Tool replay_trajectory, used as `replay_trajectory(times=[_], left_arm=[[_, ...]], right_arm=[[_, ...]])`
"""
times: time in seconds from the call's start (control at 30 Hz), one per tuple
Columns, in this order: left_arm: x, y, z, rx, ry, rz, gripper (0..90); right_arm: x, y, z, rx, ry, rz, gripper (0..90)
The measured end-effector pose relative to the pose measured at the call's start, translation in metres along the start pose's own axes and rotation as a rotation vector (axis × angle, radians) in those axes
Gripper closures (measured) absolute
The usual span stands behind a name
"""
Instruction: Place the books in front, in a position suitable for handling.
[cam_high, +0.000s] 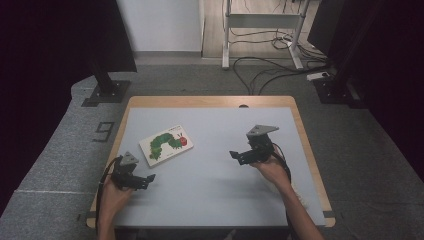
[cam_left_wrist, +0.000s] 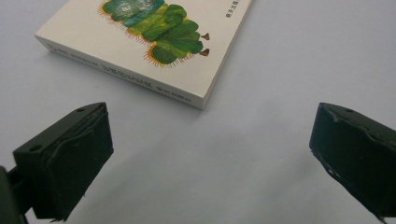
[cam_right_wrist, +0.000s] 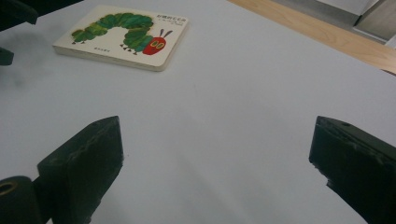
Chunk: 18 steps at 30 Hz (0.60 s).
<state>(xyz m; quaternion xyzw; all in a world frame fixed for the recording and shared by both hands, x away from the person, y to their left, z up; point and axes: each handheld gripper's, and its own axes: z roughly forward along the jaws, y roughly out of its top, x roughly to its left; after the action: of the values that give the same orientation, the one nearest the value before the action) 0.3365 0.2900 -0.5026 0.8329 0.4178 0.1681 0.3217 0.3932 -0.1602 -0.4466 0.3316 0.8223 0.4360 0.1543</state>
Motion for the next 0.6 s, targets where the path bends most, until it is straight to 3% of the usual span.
replay_trajectory(times=[0.2, 0.53, 0.6], left_arm=[[0.002, 0.006, 0.008, 0.018, 0.004, 0.029, 0.0], [0.009, 0.007, 0.024, 0.013, -0.009, 0.035, 0.0], [0.010, 0.010, 0.028, 0.032, -0.014, 0.041, 0.0]], right_arm=[[0.008, 0.002, 0.020, 0.010, 0.010, -0.028, 2.8], [0.016, -0.006, 0.051, 0.039, 0.034, -0.038, 3.1], [0.016, -0.008, 0.056, 0.044, 0.035, -0.037, 3.3]])
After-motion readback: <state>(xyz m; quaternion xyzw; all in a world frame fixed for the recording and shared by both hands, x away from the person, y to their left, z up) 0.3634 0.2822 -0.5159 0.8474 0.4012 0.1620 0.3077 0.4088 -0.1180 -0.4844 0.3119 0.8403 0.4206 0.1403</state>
